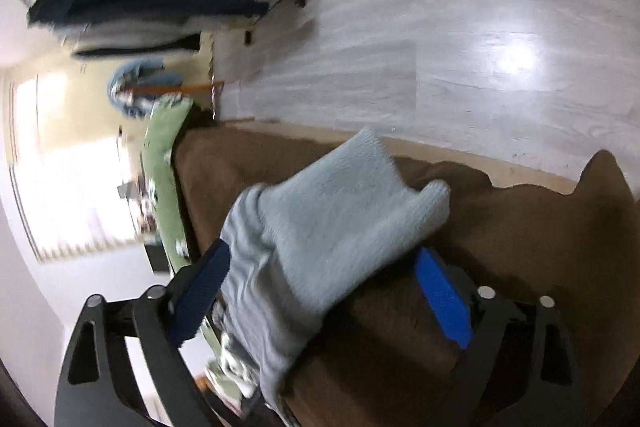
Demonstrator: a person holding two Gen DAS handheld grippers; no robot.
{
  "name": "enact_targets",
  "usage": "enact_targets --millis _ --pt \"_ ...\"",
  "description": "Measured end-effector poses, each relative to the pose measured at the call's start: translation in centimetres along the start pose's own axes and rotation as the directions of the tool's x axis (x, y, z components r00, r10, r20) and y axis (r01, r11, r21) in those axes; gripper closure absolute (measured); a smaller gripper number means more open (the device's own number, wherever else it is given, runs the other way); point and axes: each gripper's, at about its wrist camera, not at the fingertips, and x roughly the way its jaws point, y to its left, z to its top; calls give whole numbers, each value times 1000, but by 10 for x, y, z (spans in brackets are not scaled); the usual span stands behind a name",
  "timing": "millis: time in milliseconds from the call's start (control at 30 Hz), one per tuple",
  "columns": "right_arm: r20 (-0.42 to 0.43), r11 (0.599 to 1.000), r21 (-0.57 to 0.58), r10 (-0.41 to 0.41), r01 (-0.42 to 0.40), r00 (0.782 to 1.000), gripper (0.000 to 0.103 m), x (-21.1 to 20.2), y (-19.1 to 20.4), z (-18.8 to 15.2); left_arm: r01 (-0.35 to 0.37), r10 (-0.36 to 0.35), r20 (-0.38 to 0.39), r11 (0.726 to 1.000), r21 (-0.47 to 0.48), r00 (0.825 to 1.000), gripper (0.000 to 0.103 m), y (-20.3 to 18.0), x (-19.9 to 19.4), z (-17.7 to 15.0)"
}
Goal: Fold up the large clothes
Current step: 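Lift the sleeve cuff with the right tool and lay it across the hoodie body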
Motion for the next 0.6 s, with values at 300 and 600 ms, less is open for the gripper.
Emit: enact_targets --millis 300,600 --pt "123 990 -124 -57 73 991 85 -12 39 0 32 -32 3 997 -64 999 5 10 4 -1" --pt "238 920 -354 -84 167 968 86 -62 112 -43 27 -27 5 998 -63 1000 5 9 4 -1"
